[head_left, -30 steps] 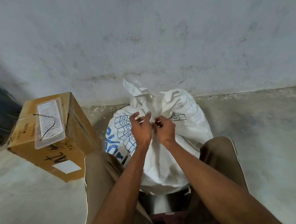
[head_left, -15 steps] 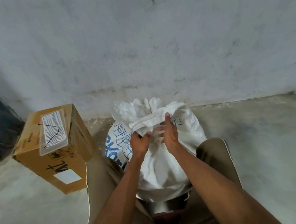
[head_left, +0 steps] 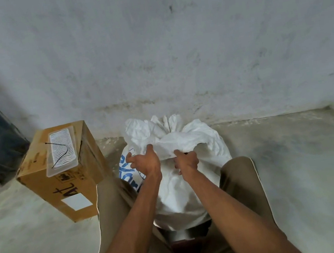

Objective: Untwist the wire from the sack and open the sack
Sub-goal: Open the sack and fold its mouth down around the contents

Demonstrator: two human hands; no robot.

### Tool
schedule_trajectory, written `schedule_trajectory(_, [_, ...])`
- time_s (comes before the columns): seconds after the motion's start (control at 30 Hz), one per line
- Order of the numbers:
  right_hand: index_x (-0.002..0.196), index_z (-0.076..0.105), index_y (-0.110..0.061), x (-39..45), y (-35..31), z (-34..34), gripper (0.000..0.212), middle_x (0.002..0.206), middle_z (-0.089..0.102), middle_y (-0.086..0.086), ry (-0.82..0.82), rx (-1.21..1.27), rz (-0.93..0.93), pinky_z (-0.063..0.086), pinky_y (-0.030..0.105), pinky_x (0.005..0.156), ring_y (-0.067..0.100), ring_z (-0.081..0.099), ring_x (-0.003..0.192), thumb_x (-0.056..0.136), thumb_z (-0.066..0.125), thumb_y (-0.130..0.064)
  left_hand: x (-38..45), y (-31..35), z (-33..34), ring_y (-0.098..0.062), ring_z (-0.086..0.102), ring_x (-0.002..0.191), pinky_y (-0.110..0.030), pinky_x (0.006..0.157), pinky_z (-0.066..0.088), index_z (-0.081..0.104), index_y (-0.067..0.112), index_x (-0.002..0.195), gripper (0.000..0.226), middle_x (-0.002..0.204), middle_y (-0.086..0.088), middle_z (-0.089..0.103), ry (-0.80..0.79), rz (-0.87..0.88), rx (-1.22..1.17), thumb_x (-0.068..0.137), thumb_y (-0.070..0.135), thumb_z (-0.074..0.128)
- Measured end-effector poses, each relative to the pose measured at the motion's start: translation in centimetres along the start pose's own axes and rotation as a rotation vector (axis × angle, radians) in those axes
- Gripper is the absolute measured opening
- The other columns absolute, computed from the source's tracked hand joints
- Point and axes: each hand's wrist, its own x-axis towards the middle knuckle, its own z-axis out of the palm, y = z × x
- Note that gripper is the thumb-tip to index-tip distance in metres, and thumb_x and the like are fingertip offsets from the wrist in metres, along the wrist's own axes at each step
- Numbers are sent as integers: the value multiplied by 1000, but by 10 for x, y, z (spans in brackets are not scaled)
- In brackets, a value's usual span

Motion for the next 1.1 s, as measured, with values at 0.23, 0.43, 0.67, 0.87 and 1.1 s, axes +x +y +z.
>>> schedule_trajectory(0.23, [82, 67, -14, -8, -4, -1, 37, 67, 71, 3, -248, -362, 219, 36, 23, 50, 15, 50, 45, 79, 70, -51, 13, -24, 3, -39, 30, 126, -53, 102, 32, 34, 32, 133, 73, 143, -15, 23, -16, 404, 832, 70, 19, 68])
schedule_trajectory(0.43, [78, 65, -13, 8, -26, 10, 40, 79, 72, 6, -31, -733, -441, 59, 42, 70, 26, 69, 75, 88, 54, -50, 35, -32, 3, -29, 39, 128, -50, 101, 30, 63, 24, 108, 25, 130, -3, 51, -19, 873, 997, 88, 38, 55])
schedule_trajectory(0.67, [115, 62, -11, 49, -45, 14, 36, 114, 59, 10, 126, -1150, -987, 51, 43, 76, 30, 59, 103, 80, 67, -18, 72, -10, 22, -26, 59, 89, -39, 76, 50, 66, 12, 75, 33, 87, -5, 65, -291, 833, 1011, 92, 37, 51])
schedule_trajectory(0.87, [150, 41, -29, 70, -58, 17, 67, 154, 40, -1, -153, -1279, -827, 38, 47, 101, 34, 40, 129, 86, 60, -26, 88, -6, 28, -29, 46, 128, -45, 99, 42, 55, 18, 130, 53, 133, -4, 57, -550, 772, 1121, 79, 32, 62])
schedule_trajectory(1.1, [121, 57, -16, 66, -52, 12, 33, 114, 68, 6, -178, -1489, -858, 28, 49, 104, 28, 52, 122, 93, 53, -31, 84, 2, 31, -27, 49, 120, -42, 92, 41, 68, 18, 111, 32, 122, -2, 65, -482, 884, 1256, 90, 34, 50])
